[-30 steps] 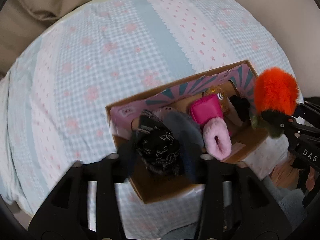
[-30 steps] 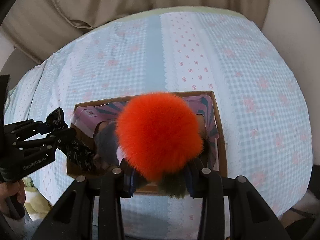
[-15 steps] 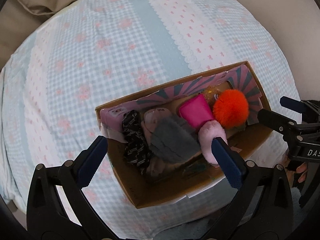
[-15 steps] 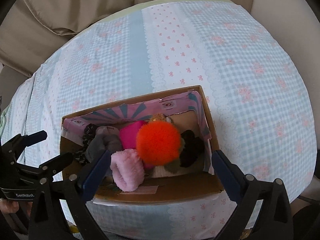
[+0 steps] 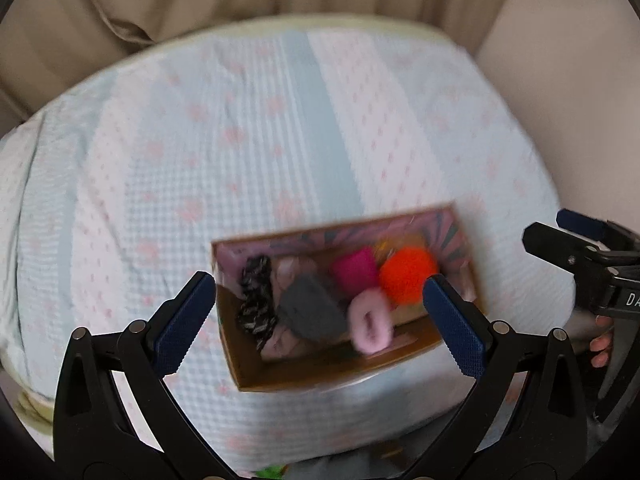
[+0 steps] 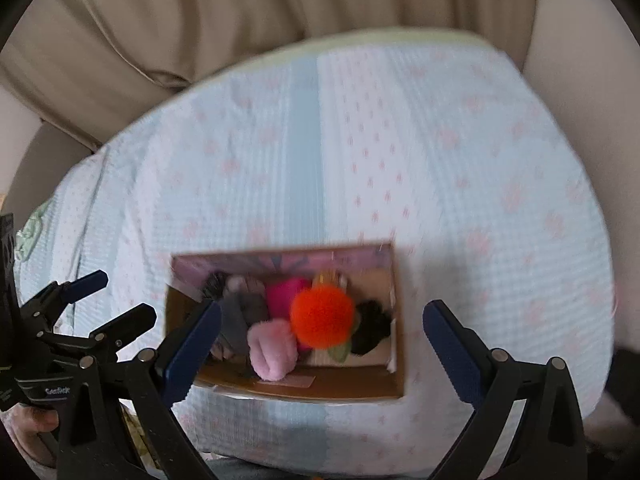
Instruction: Organize soft objects
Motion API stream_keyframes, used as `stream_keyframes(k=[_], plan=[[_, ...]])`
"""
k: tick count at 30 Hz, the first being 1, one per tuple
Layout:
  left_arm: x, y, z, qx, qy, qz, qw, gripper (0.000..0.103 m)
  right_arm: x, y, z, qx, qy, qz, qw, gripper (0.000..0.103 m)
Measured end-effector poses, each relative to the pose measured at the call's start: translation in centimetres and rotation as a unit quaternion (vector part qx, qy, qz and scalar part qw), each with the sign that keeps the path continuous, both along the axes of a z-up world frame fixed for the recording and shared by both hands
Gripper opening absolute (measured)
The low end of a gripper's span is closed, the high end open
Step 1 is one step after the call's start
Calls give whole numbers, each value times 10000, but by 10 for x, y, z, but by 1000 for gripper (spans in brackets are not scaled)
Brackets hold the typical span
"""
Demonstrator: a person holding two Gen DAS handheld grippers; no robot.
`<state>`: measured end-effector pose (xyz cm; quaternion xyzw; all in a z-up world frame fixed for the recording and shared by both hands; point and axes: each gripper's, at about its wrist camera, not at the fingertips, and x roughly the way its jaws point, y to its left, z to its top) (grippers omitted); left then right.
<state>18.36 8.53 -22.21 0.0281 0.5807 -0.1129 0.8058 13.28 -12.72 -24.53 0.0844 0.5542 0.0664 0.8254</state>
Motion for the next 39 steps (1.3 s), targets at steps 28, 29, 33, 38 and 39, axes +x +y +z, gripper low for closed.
stream_keyframes(k=[28,29,33,38,39], plan=[[-133,-29,263,-263,-3335,1048,9365,103,-111,-37,223,-648,-2764,-184,9587,100],[-135,-29,264,-276,-3340,1046,9363,103,-112,-36,223,-660,-2773,-188,9583,100],[-144,-29,265,-347,-3337,1036,9363,103,-115,-35,223,-662,-2763,-188,9586,100],[-150,-29,265,-319,-3372,997,9356,103,-122,-33,226,-705,-2838,-158,9562,100],[-151,-29,265,-323,-3373,996,9356,103,-124,-33,227,-703,-2842,-152,9561,100]])
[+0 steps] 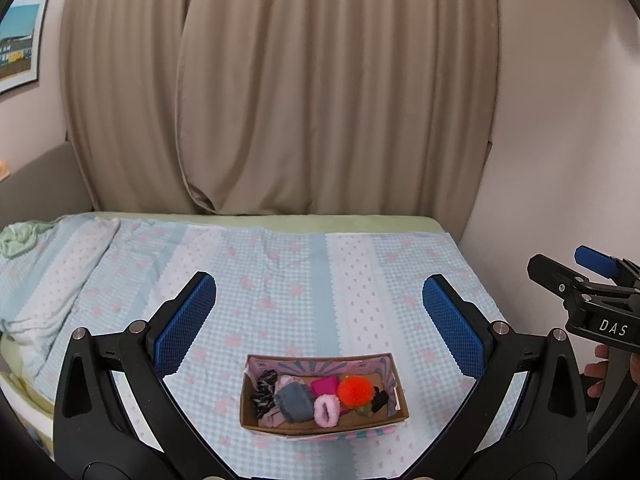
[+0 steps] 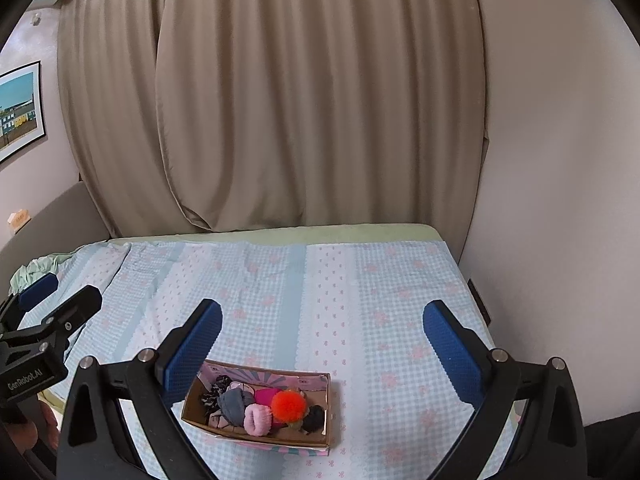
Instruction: Organize soft objects
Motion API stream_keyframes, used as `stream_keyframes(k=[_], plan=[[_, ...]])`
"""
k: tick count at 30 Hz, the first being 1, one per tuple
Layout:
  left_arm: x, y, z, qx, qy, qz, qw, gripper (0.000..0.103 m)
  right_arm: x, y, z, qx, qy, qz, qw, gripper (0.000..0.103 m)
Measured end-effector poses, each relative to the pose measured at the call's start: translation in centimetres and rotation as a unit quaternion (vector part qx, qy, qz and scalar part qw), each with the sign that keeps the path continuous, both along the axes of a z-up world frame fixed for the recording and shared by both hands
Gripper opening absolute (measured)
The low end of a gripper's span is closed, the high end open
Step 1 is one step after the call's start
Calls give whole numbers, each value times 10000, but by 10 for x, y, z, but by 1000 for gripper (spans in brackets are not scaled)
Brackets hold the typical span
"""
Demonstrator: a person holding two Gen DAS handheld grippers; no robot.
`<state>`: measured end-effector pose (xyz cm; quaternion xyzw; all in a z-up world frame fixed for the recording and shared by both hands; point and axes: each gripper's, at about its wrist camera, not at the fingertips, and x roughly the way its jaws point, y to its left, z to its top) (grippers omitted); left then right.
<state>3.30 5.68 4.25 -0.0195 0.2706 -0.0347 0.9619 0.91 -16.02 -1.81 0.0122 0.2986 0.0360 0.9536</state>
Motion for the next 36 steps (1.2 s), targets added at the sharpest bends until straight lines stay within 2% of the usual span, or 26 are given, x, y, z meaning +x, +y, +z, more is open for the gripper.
stream_keyframes(k=[36], plan=[[-16,0,0,33,-120,83,9999,103,-11,-1,8,-40,-107,-87,9999,100]])
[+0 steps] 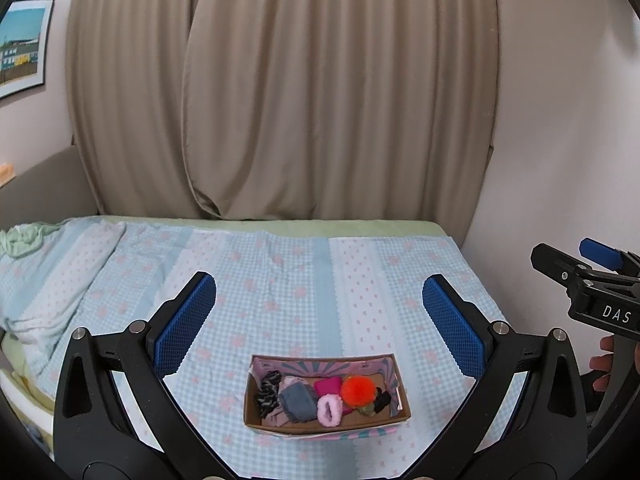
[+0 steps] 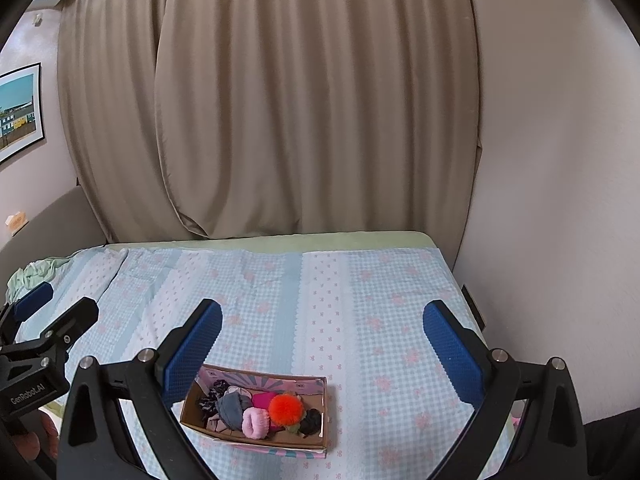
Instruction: Organize soft objects
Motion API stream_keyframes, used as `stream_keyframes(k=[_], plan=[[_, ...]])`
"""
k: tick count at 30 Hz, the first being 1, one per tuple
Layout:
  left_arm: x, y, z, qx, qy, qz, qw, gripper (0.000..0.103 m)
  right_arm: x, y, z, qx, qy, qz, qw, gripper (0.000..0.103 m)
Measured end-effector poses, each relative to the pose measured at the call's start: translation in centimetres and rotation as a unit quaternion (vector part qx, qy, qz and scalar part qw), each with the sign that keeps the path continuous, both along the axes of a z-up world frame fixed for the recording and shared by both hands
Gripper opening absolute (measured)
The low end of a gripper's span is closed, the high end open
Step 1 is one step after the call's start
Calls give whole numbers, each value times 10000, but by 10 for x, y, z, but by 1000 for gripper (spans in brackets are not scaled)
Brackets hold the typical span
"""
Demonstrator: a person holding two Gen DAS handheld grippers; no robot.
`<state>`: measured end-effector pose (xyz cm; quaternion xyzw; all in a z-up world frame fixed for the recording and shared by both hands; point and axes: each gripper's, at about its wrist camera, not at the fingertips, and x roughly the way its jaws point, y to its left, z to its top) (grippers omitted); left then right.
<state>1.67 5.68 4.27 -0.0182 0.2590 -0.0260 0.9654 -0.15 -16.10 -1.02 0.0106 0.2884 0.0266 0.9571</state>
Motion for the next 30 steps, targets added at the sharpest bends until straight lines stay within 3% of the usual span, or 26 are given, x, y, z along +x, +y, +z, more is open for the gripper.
stream_keyframes(k=[16,30], plan=[[1,1,2,-44,-15,-124,9999,103,2,4,1,-15,8,56,10000,100],[6,4,0,-8,9,154,9999,103,4,4,1,7,69,53,10000,100]])
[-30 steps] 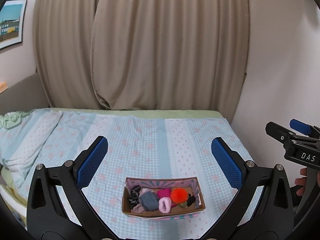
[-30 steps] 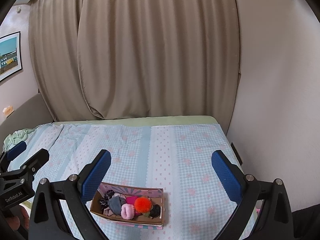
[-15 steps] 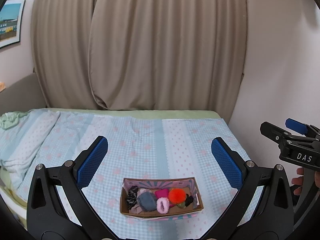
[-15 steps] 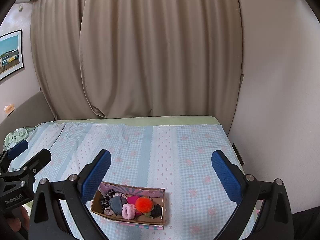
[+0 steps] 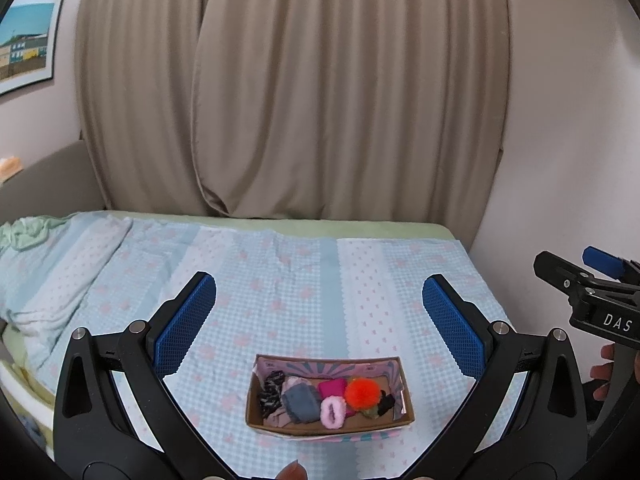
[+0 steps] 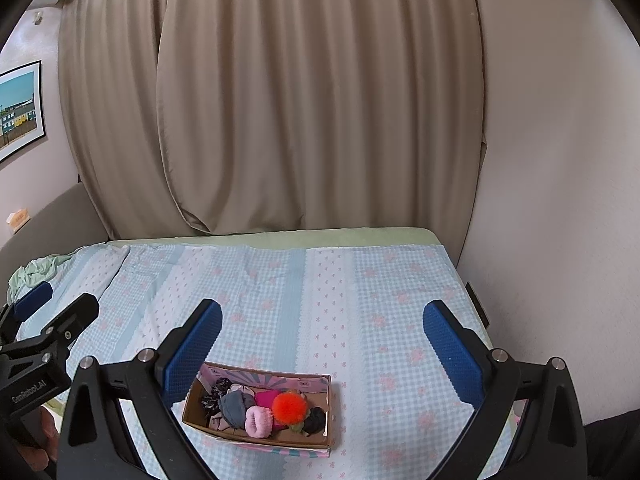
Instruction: Organize soft objects
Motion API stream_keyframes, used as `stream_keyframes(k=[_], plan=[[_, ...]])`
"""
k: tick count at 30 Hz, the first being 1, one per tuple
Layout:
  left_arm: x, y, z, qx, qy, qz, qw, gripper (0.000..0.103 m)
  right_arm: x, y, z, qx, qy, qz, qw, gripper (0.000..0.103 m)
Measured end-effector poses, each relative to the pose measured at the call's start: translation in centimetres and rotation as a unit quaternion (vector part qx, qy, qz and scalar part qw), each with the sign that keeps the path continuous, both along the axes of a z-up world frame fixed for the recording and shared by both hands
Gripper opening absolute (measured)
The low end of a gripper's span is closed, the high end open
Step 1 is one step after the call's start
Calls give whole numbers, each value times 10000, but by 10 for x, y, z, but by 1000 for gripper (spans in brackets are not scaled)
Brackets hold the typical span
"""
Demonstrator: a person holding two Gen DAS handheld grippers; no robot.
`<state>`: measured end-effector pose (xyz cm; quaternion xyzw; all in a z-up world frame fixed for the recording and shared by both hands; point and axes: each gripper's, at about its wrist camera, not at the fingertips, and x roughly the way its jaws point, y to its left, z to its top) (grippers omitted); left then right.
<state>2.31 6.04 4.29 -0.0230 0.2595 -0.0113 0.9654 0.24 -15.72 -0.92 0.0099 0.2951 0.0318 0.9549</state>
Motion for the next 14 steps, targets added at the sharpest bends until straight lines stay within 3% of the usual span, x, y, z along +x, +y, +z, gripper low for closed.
stream_keyframes(k=[10,14], plan=[[-2,7,-3,-142,-208,159,9996,103,5,5,-5,-13,86,-50,9999,100],[0,3,-6,44,-283,173,9994,103,11,8,-11,-5,167,-76,9998,100]])
